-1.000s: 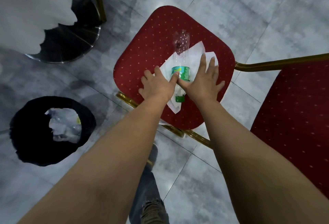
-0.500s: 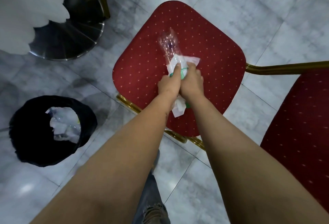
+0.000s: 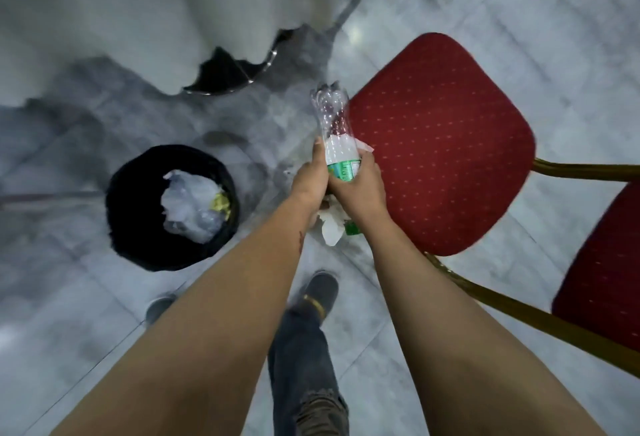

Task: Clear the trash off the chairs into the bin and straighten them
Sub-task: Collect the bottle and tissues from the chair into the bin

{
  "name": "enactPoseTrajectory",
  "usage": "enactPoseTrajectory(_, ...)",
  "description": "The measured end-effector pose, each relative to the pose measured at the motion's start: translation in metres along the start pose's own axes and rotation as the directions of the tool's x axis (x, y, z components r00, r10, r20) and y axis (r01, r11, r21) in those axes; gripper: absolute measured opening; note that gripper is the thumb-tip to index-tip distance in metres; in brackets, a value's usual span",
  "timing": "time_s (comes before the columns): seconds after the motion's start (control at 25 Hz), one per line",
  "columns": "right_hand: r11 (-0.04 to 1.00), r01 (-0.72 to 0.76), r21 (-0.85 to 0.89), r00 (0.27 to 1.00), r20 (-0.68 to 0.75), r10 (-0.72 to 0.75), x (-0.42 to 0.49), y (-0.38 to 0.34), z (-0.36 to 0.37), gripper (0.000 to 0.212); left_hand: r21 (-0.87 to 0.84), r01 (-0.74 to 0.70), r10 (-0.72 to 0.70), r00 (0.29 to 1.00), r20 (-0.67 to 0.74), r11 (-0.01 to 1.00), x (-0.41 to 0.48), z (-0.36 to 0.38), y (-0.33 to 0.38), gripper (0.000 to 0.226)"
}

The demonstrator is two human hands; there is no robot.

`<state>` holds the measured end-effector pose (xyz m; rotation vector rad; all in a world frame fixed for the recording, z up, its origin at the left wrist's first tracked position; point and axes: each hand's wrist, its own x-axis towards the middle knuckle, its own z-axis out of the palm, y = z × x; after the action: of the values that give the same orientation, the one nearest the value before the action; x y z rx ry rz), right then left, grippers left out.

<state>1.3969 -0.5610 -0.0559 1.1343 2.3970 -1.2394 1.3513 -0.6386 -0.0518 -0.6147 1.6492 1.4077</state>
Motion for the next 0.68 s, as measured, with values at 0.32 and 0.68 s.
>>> enactPoseTrajectory(0.32, 0.968, -0.153, 0.198, 0.965, 0.24, 0.104, -0.099, -0.075, 0.203, 0.06, -0.051, 0.115, -0.122, 0.979, -0.164, 0.992, -0.01, -0.244, -0.059, 0.071)
enactPoseTrajectory(0.68, 0.854, -0.49, 0.177, 0.835, 0.375, 0.402, -0.1, -0.07, 0.31, 0.094, -0.059, 0.101, -0.111, 0.968, -0.223, 0.993, 0.024, -0.332, -0.112, 0.072)
